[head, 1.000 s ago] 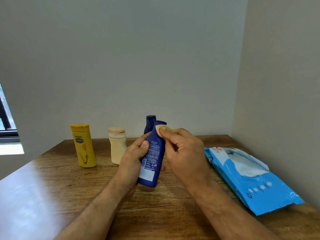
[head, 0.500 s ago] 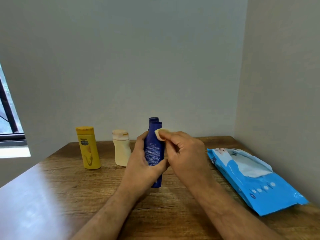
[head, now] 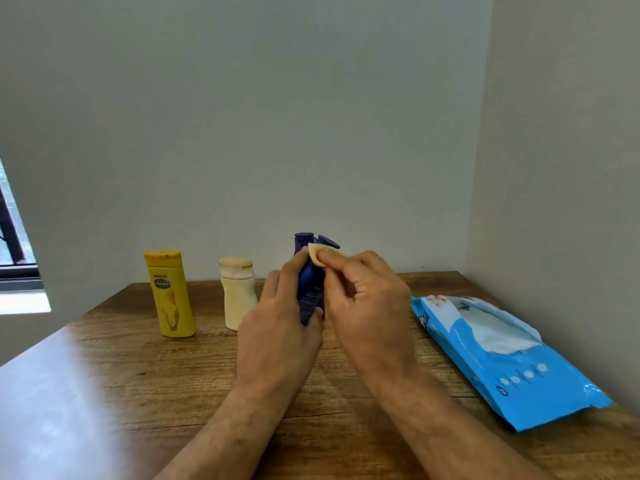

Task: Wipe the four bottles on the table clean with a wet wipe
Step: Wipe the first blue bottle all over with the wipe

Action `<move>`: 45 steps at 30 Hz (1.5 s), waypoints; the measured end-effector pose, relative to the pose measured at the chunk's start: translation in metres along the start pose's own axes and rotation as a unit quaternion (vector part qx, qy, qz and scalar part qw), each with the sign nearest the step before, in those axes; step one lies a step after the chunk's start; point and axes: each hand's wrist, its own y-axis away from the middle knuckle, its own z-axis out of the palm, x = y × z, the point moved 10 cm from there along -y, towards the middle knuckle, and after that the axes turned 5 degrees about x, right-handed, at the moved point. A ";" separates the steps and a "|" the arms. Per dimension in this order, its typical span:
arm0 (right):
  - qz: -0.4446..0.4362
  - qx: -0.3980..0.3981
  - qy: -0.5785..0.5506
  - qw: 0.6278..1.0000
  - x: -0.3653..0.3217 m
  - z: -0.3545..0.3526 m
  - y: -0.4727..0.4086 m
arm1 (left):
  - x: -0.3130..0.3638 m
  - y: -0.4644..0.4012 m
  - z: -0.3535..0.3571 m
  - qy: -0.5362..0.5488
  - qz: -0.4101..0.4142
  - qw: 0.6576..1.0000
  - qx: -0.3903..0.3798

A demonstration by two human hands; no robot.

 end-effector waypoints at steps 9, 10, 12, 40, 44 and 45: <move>0.132 -0.005 -0.039 0.991 0.027 0.009 0.005 | -0.011 0.005 0.002 0.100 -0.060 0.993 0.010; 0.112 -0.006 -0.038 0.993 0.022 0.008 0.004 | -0.012 0.005 0.002 0.106 -0.064 0.992 0.013; 0.061 -0.019 -0.045 0.997 0.008 0.009 0.003 | -0.015 0.004 0.001 0.114 -0.068 0.991 0.017; 0.032 -0.032 -0.054 0.998 0.018 -0.001 -0.007 | -0.022 0.004 0.019 0.282 -0.145 0.947 -0.057; 0.069 -0.084 -0.092 0.990 0.023 0.009 -0.003 | -0.039 0.003 0.022 0.395 -0.201 0.894 -0.058; 0.075 -0.101 -0.098 0.987 0.023 0.012 -0.002 | -0.042 0.003 0.024 0.436 -0.214 0.872 -0.061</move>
